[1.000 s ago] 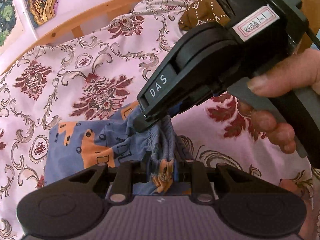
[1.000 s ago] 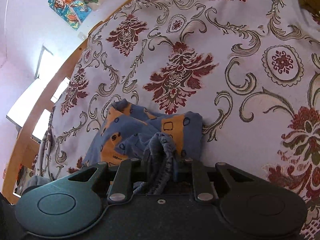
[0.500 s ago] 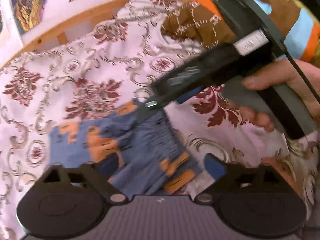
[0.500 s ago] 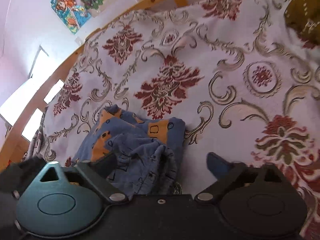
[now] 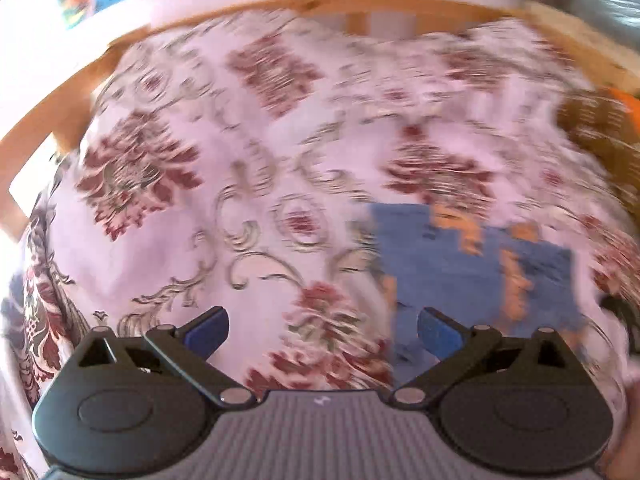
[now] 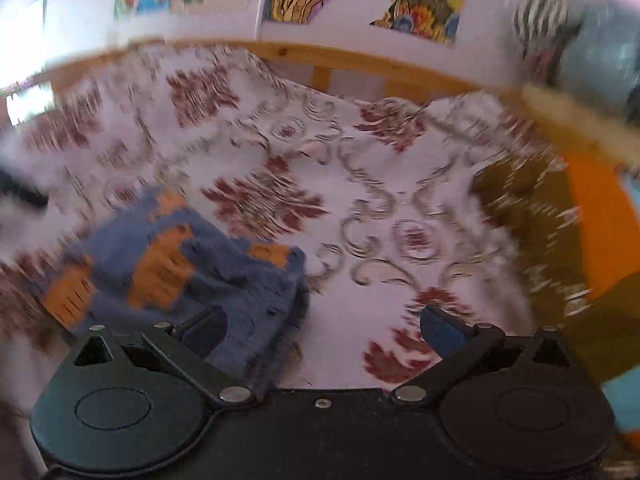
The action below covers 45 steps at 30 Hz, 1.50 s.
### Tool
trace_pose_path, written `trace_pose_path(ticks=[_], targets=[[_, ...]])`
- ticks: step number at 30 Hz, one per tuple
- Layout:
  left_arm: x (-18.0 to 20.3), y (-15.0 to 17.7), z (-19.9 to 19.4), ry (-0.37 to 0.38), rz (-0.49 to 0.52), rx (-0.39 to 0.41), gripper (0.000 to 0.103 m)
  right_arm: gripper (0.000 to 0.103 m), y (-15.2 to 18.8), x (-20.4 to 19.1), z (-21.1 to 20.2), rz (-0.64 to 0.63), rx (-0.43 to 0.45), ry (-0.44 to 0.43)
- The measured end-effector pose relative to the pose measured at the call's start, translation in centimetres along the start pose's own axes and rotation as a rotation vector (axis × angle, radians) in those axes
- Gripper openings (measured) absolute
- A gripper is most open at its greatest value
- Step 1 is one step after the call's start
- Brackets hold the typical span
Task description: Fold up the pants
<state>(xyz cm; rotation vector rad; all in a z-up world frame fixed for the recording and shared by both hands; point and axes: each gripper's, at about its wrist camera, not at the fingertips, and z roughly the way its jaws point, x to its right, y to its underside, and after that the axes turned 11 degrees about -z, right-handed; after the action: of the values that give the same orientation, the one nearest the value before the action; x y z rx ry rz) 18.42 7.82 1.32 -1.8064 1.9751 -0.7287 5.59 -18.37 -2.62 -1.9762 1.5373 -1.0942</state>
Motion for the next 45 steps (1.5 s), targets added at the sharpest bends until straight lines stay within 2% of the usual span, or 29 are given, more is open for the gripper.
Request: trace_pose_path(ticks=[2, 5, 7, 9, 12, 14, 15, 19, 21, 24, 27, 28, 29, 31, 32, 34, 35, 37, 41, 43, 45], targets=[[0.3, -1.2, 1.6, 0.015, -0.038, -0.035, 0.103, 0.102, 0.0, -1.7, 0.2, -0.058, -0.021, 0.025], [1.8, -2.5, 4.0, 0.198, -0.069, -0.042, 0.103, 0.102, -0.2, -3.1, 0.9, -0.103, -0.031, 0.036], [3.2, -2.8, 6.0, 0.251, -0.059, -0.057, 0.103, 0.102, -0.5, -3.6, 1.4, -0.098, -0.037, 0.057], [4.5, -3.1, 8.1, 0.237, -0.002, -0.059, 0.103, 0.102, -0.7, -4.0, 2.1, -0.106, -0.062, 0.052], [5.8, -2.8, 10.8, 0.15, 0.119, -0.023, 0.103, 0.102, 0.5, -4.5, 3.8, -0.122, -0.157, 0.037], [6.0, -2.1, 12.6, 0.146, 0.164, -0.039, 0.103, 0.102, 1.5, -4.4, 4.6, -0.095, -0.208, -0.002], [5.9, -2.1, 13.3, 0.152, 0.161, -0.062, 0.103, 0.102, 1.8, -4.3, 4.5, -0.079, -0.205, -0.008], [4.5, -2.9, 12.5, 0.186, 0.072, -0.121, 0.103, 0.102, 1.5, -3.6, 3.4, -0.095, -0.161, -0.014], [3.2, -3.5, 10.7, 0.197, -0.008, -0.137, 0.103, 0.102, 0.8, -3.1, 2.1, -0.088, -0.094, -0.004], [0.5, -2.0, 7.2, 0.195, -0.136, -0.144, 0.103, 0.102, -1.4, -2.0, 1.7, -0.125, 0.009, -0.024], [-1.5, 1.5, 5.2, 0.226, -0.237, -0.198, 0.103, 0.102, -4.8, -0.6, 4.1, -0.182, 0.076, -0.186], [-1.9, 2.9, 5.2, 0.218, -0.282, -0.235, 0.103, 0.102, -6.1, -0.1, 5.3, -0.199, 0.1, -0.261], [-1.8, 3.5, 5.4, 0.172, -0.302, -0.278, 0.103, 0.102, -7.3, 0.2, 6.6, -0.216, 0.122, -0.333], [-0.9, 3.6, 5.3, 0.091, -0.232, -0.255, 0.103, 0.102, -9.5, 0.5, 9.5, -0.236, 0.106, -0.47], [-0.6, 3.5, 5.5, 0.078, -0.211, -0.256, 0.103, 0.102, -10.6, 0.1, 11.0, -0.253, 0.084, -0.533], [-0.4, 3.5, 6.8, 0.052, -0.204, -0.317, 0.103, 0.102, -12.2, -1.2, 13.3, -0.308, 0.043, -0.602], [-0.5, 3.6, 7.6, 0.037, -0.204, -0.354, 0.103, 0.102, -12.8, -2.0, 14.3, -0.332, 0.032, -0.603], [-0.7, 3.6, 8.1, 0.042, -0.218, -0.367, 0.103, 0.102, -13.7, -3.6, 16.5, -0.358, -0.008, -0.564], [-0.4, 3.9, 8.3, 0.032, -0.186, -0.359, 0.103, 0.102, -13.7, -5.3, 20.0, -0.437, -0.049, -0.384], [-0.5, 3.9, 8.4, 0.035, -0.185, -0.358, 0.103, 0.102, -13.5, -4.3, 21.2, -0.398, -0.061, -0.354], [-0.7, 3.7, 8.4, 0.043, -0.196, -0.361, 0.103, 0.102, -13.5, -2.8, 20.7, -0.336, -0.035, -0.334]])
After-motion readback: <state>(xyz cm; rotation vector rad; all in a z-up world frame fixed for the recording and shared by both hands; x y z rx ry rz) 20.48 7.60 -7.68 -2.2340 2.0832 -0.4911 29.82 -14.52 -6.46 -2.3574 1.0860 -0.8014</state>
